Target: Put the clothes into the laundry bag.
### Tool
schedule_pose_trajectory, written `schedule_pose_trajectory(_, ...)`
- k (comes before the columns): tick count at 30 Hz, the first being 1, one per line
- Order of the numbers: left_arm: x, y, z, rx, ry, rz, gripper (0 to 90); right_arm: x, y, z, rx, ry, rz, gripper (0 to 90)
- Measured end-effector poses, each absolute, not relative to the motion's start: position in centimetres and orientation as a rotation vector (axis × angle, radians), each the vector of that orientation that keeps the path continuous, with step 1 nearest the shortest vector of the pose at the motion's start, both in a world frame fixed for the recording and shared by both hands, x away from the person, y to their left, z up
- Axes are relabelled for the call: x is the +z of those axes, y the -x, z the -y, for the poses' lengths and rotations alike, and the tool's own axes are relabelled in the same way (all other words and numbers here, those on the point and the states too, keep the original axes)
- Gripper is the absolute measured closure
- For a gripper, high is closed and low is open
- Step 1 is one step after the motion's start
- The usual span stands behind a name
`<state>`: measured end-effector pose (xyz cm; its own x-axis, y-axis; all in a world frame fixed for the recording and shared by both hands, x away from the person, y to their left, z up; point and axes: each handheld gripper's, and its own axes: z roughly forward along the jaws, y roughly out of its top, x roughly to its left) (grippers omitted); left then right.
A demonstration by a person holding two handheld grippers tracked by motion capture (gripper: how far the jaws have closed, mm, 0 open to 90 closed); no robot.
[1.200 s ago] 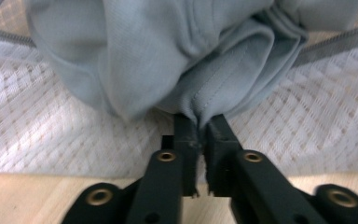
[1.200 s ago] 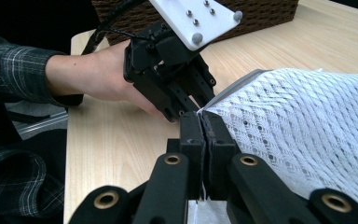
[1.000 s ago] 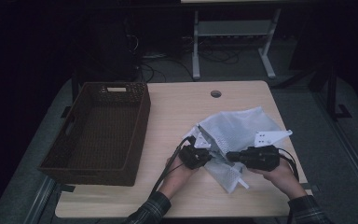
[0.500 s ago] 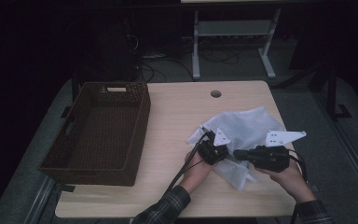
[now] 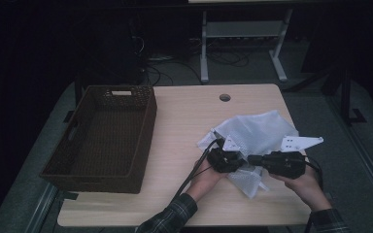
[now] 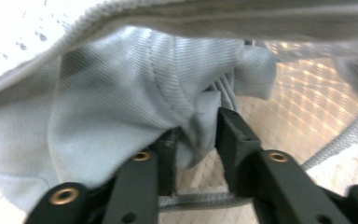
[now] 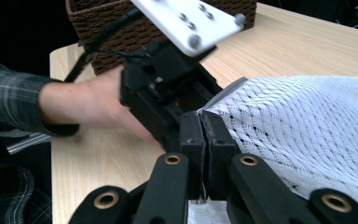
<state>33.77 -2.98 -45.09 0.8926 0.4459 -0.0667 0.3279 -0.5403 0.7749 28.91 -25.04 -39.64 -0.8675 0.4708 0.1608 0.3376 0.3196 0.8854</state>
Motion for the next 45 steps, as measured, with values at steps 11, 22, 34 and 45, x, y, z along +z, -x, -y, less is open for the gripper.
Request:
schedule_pose_trajectory(11, -43.0, -32.8, -1.8, 0.205, -2.213, -0.576, 53.3, -40.1, -28.8, 25.1, 1.555, -0.782, -2.435, 87.1)
schedule_pose_trajectory(22, -43.2, -36.2, -6.4, 0.278, -2.192, -0.721, 51.0, -41.1, -28.6, 25.6, 1.516, -0.843, -2.422, 87.2)
schedule_pose_trajectory(34, -45.7, -41.6, -5.3, 0.252, -2.276, -0.801, 46.0, -41.6, -28.4, 25.9, 1.489, -0.863, -2.427, 87.1)
schedule_pose_trajectory(45, -45.8, -41.9, -5.3, 0.238, -2.316, -0.785, 90.0, -41.8, -28.7, 26.2, 1.458, -0.868, -2.432, 87.1)
